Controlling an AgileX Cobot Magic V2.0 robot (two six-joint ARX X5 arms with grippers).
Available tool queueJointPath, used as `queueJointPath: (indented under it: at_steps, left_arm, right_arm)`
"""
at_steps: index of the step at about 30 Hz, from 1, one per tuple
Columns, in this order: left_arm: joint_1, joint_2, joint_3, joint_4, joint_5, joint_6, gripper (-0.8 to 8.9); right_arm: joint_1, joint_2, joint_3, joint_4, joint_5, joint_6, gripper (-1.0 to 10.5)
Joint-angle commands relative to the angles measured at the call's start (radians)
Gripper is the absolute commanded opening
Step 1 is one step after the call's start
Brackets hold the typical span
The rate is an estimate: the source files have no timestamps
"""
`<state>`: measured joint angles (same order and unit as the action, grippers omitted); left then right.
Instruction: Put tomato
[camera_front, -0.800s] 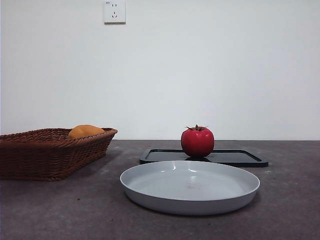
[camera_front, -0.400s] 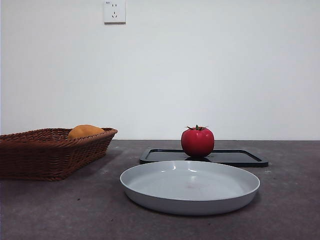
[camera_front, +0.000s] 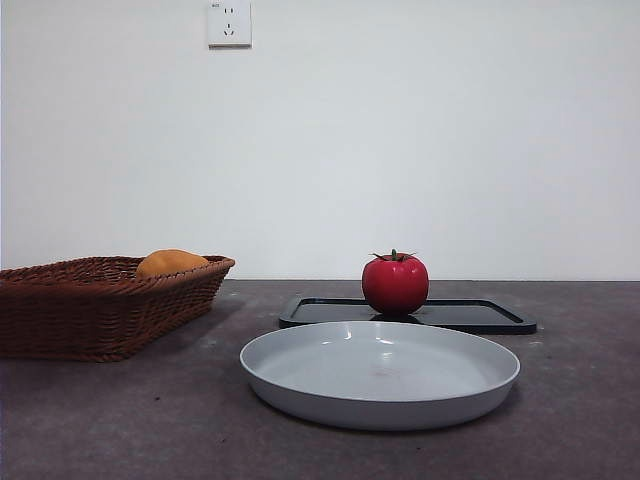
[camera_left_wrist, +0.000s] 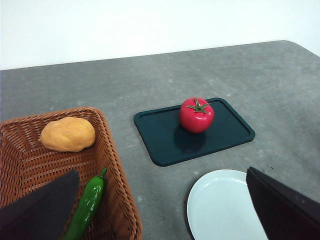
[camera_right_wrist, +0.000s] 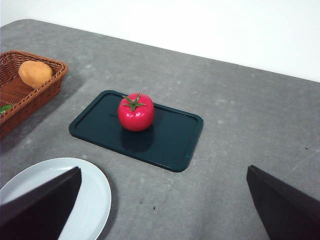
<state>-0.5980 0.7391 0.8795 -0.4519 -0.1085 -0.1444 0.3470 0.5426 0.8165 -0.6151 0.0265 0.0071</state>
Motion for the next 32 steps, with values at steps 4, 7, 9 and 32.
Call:
queueJointPath:
  at_steps: [4, 7, 9, 32]
  left_arm:
    - [-0.005, 0.005, 0.013, 0.024, 0.001, 0.0, 6.54]
    - [-0.005, 0.005, 0.013, 0.028, 0.001, 0.0, 6.33]
    - [-0.005, 0.005, 0.013, 0.026, 0.001, 0.0, 4.95]
    - [-0.005, 0.005, 0.013, 0.027, 0.001, 0.0, 0.18]
  right_arm:
    - [0.005, 0.003, 0.012, 0.01, 0.0, -0.004, 6.5]
    - [0.005, 0.003, 0.012, 0.01, 0.0, -0.004, 6.5]
    - [0.005, 0.003, 0.012, 0.01, 0.0, -0.003, 6.4]
    - [0.005, 0.003, 0.012, 0.009, 0.0, -0.003, 0.1]
